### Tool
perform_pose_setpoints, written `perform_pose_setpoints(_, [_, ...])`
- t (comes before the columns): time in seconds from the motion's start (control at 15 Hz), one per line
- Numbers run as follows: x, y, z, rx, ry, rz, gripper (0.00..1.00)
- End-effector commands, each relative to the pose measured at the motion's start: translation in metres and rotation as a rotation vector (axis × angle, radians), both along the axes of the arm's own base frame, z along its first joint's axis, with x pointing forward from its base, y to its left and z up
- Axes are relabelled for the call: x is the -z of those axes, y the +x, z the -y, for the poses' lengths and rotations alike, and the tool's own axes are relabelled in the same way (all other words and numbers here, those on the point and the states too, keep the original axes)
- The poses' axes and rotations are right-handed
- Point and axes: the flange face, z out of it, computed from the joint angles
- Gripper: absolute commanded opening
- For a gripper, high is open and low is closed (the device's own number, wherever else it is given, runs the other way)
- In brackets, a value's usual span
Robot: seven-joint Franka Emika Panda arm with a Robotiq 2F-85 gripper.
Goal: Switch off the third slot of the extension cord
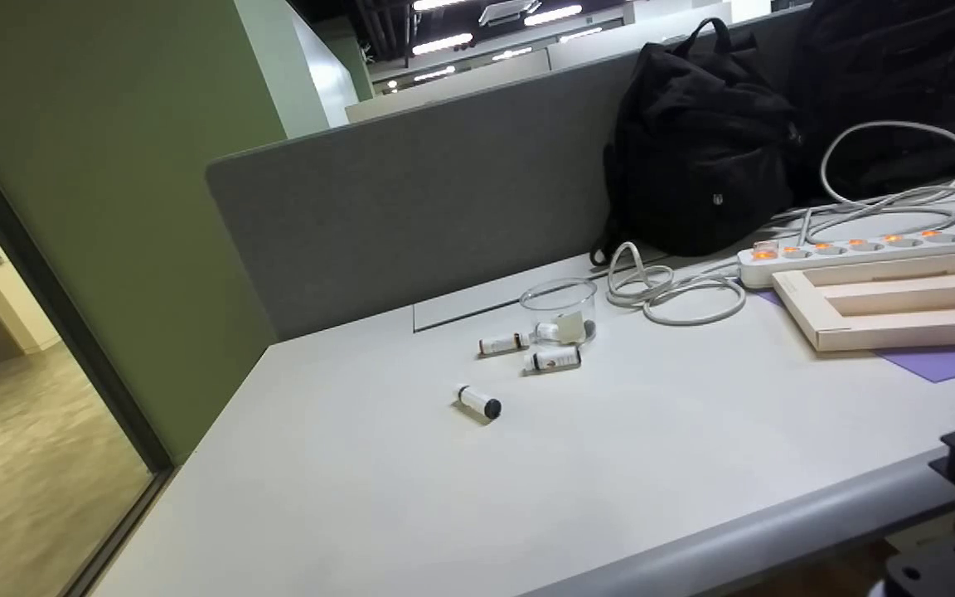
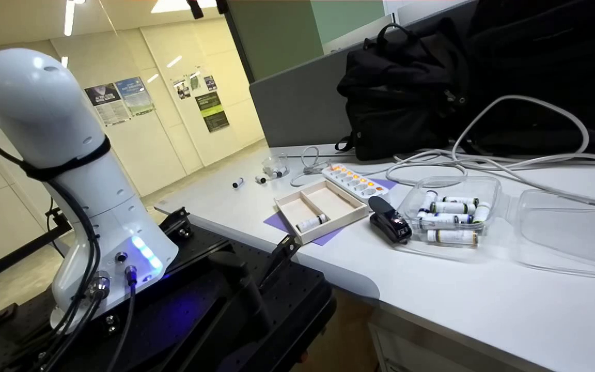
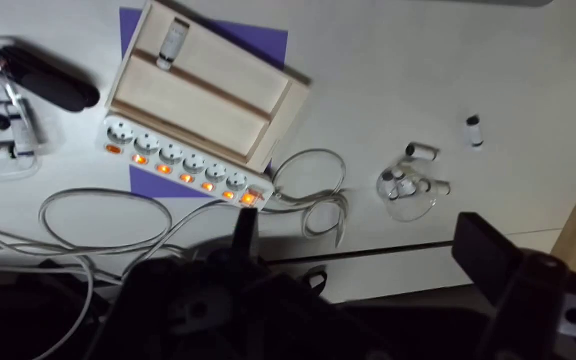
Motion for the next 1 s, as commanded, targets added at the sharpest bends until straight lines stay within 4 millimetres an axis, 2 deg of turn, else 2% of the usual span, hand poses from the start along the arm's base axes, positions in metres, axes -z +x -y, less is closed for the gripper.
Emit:
perform_pose_setpoints(0.0, [0.044,0.064,0.015,0.042,-0.039,0.043,1.00])
perform_pose_setpoints(0.2, [0.079,0.117,0.036,0.110,-0.108,0.024,1.00])
perform_pose_setpoints(0.27, [0.069,0.082,0.022,0.071,-0.079,0.054,1.00])
perform_pose_setpoints(0.4, [0.090,0.107,0.031,0.090,-0.100,0.025,1.00])
perform_pose_setpoints(0.47, [0.095,0.114,0.033,0.093,-0.105,0.015,1.00])
perform_pose_setpoints(0.93, [0.087,0.117,0.035,0.095,-0.108,0.029,1.00])
